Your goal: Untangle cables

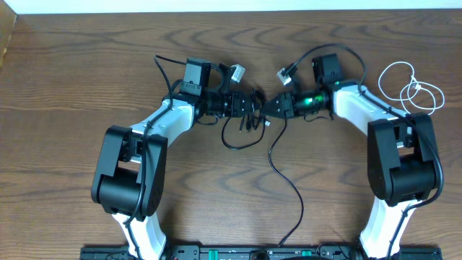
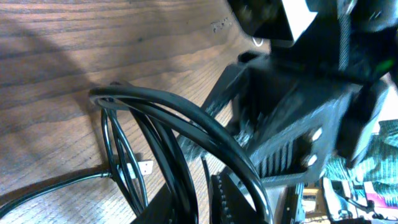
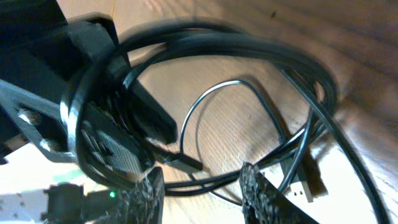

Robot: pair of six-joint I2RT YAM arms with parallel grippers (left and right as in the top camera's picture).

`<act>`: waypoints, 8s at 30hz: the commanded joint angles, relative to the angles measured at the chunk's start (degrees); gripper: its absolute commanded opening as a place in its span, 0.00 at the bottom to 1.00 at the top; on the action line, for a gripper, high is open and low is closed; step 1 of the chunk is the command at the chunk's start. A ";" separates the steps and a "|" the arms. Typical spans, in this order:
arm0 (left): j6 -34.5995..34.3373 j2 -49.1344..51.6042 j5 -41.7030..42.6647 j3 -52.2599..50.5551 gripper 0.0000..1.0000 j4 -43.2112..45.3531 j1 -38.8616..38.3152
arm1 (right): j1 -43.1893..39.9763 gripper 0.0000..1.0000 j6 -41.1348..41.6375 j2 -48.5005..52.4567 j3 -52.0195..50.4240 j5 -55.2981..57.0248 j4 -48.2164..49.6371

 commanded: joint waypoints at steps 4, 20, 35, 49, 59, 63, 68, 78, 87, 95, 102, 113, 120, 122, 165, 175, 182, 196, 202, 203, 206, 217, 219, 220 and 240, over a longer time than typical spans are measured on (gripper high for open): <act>0.72 0.04 -0.09 -0.44 0.26 0.13 -0.02 | 1.01 0.40 -1.27 0.59 -6.64 -6.21 10.01; -1.88 0.04 0.02 -0.44 0.41 0.24 -0.02 | 4.13 0.44 1.49 0.61 -8.41 -6.75 20.31; -3.37 0.04 0.17 -0.44 0.41 0.20 -0.20 | 5.62 0.45 9.29 0.61 -8.41 -0.74 24.17; -3.80 0.04 1.75 -0.44 0.41 0.24 -1.33 | 8.92 0.41 17.35 0.61 -8.44 9.29 30.18; -4.46 0.04 3.17 -0.44 0.41 0.22 -1.33 | 11.39 0.39 20.33 0.61 -8.41 14.53 34.05; -4.44 0.04 3.15 -0.44 0.40 0.22 -1.33 | 12.15 0.37 21.07 0.61 -8.41 17.68 34.64; -4.46 0.04 3.17 -0.44 0.40 0.09 -1.79 | 12.33 0.25 21.07 0.61 -8.41 18.10 35.45; -4.39 0.04 2.93 -0.44 0.41 0.00 -2.89 | 12.26 0.01 20.57 0.61 -8.44 19.65 35.04; -4.17 0.04 -6.08 -0.44 0.48 -3.56 -2.86 | 12.22 0.01 20.72 0.61 -8.44 19.74 33.03; -4.20 -0.02 -12.28 -0.42 0.49 -8.81 -2.75 | 10.58 0.01 29.18 0.61 -8.44 20.59 27.32; -4.72 -0.02 -12.55 -0.42 0.56 -10.01 0.28 | 9.94 0.01 29.20 0.61 -8.44 16.92 27.56; -3.76 -0.13 1.66 -0.42 0.56 -10.75 5.09 | 9.60 0.01 25.46 0.61 -8.41 12.39 28.39; -0.48 -0.13 -6.14 -0.44 0.56 -12.37 4.07 | 9.49 0.01 24.68 0.61 -8.41 11.76 28.39; 0.00 -0.11 -9.25 -0.44 0.47 -13.81 4.04 | 9.42 0.01 24.61 0.61 -8.41 11.37 28.39; 4.59 0.04 -36.98 -0.50 0.10 -19.34 -1.01 | 3.91 0.01 24.30 0.46 -8.41 -2.29 34.16; 6.45 0.09 -37.00 -0.61 0.10 -19.32 -1.01 | -2.58 0.01 32.76 0.46 -8.41 -1.25 38.38; 8.81 0.09 -36.96 -0.61 0.08 -19.26 -1.01 | -5.46 0.11 35.87 0.46 -8.41 13.00 26.40; 15.78 0.09 -26.67 -0.59 0.08 -17.35 -1.01 | -5.62 0.34 25.66 -8.44 -8.28 15.37 19.06; 17.84 0.09 -20.90 -0.59 0.08 -15.39 -1.01 | -2.12 0.27 24.85 -11.85 -8.31 14.34 17.68; 17.88 0.09 -20.31 -0.59 0.08 -15.10 -1.01 | -1.27 0.30 24.85 -11.67 -8.33 14.49 17.25; 18.95 0.09 -16.94 -0.59 0.08 -14.34 -1.01 | 1.22 0.23 25.27 -11.21 -8.39 15.32 16.65; 19.50 0.09 -14.36 -0.59 0.08 -14.32 -1.01 | 7.06 0.35 35.43 -10.47 -8.41 28.15 8.63; 19.47 0.09 -14.34 -0.59 0.08 -14.32 -1.01 | 7.39 0.35 35.41 -10.47 -8.41 28.15 8.04; 19.50 0.09 -14.27 -0.59 0.08 -14.32 -1.01 | 7.54 0.35 35.41 -10.47 -8.41 28.17 7.76; 19.47 0.09 -10.27 -0.59 0.08 -13.68 -1.01 | 11.19 0.40 35.15 -6.86 -8.48 37.24 11.98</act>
